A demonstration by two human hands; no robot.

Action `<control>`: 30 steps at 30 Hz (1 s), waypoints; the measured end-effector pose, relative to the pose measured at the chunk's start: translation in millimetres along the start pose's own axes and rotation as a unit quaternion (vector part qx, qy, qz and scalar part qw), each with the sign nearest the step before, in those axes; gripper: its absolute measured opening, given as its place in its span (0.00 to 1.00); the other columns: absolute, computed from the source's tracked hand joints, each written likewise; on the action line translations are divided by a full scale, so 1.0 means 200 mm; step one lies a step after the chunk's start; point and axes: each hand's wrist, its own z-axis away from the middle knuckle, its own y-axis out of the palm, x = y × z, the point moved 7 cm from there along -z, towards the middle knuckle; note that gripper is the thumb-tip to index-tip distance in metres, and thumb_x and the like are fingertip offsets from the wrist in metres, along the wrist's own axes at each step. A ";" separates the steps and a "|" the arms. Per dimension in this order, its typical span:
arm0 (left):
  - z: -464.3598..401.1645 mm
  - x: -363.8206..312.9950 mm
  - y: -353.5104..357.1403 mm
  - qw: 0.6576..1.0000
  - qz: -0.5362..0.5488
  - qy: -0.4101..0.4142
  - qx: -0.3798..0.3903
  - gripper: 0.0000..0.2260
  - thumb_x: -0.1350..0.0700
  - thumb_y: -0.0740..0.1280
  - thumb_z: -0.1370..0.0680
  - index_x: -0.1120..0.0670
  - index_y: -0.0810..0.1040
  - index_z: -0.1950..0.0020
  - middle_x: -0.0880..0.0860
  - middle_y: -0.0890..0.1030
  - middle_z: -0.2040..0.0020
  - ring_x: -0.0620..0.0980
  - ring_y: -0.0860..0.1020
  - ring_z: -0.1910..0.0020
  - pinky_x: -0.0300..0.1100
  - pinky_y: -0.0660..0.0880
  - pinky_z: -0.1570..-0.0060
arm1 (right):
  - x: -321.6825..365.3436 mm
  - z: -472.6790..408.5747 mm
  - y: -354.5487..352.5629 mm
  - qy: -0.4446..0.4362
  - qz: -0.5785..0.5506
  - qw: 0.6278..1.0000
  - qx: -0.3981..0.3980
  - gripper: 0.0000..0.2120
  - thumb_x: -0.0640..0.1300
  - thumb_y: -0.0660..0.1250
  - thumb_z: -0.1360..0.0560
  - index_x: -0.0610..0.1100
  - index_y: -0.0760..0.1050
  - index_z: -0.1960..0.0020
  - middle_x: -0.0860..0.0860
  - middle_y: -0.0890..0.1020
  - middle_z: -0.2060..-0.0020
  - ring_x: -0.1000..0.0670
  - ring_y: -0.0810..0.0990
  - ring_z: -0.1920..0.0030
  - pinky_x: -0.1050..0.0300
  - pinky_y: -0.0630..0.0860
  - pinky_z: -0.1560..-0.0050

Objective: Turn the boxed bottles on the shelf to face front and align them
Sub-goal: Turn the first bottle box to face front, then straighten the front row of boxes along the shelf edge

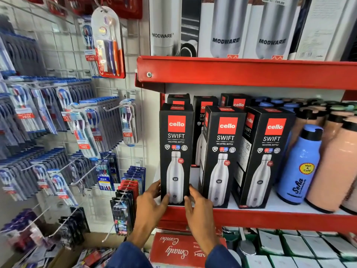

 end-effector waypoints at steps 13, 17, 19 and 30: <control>0.09 -0.02 -0.02 0.996 -0.089 -0.003 -0.016 0.14 0.52 0.74 0.26 0.52 0.82 0.42 0.44 0.86 0.54 0.29 0.78 0.62 0.19 0.71 0.57 | 0.00 0.07 -0.03 0.008 0.034 0.999 0.022 0.19 0.44 0.64 0.22 0.47 0.71 0.31 0.47 0.86 0.62 0.54 0.80 0.72 0.61 0.80 0.66; 0.11 -0.04 -0.03 0.996 -0.083 -0.019 -0.024 0.14 0.52 0.74 0.26 0.53 0.82 0.41 0.46 0.87 0.51 0.37 0.80 0.60 0.33 0.78 0.54 | -0.01 0.07 -0.03 0.006 0.027 0.999 0.034 0.19 0.44 0.64 0.22 0.47 0.72 0.32 0.49 0.85 0.67 0.55 0.75 0.76 0.68 0.72 0.71; 0.12 -0.05 -0.03 0.996 -0.089 -0.020 -0.024 0.16 0.52 0.74 0.26 0.53 0.81 0.40 0.49 0.87 0.49 0.32 0.77 0.63 0.29 0.77 0.55 | -0.01 0.07 -0.03 0.001 0.019 0.999 0.041 0.19 0.44 0.64 0.23 0.47 0.72 0.31 0.48 0.86 0.63 0.57 0.74 0.75 0.67 0.73 0.70; 0.27 -0.23 -0.10 0.976 -0.022 0.074 -0.202 0.13 0.59 0.69 0.28 0.54 0.80 0.44 0.53 0.79 0.47 0.50 0.79 0.46 0.48 0.78 0.44 | -0.10 0.13 -0.41 0.013 -0.115 0.984 -0.137 0.12 0.33 0.71 0.29 0.50 0.81 0.54 0.54 0.84 0.59 0.61 0.83 0.59 0.72 0.78 0.58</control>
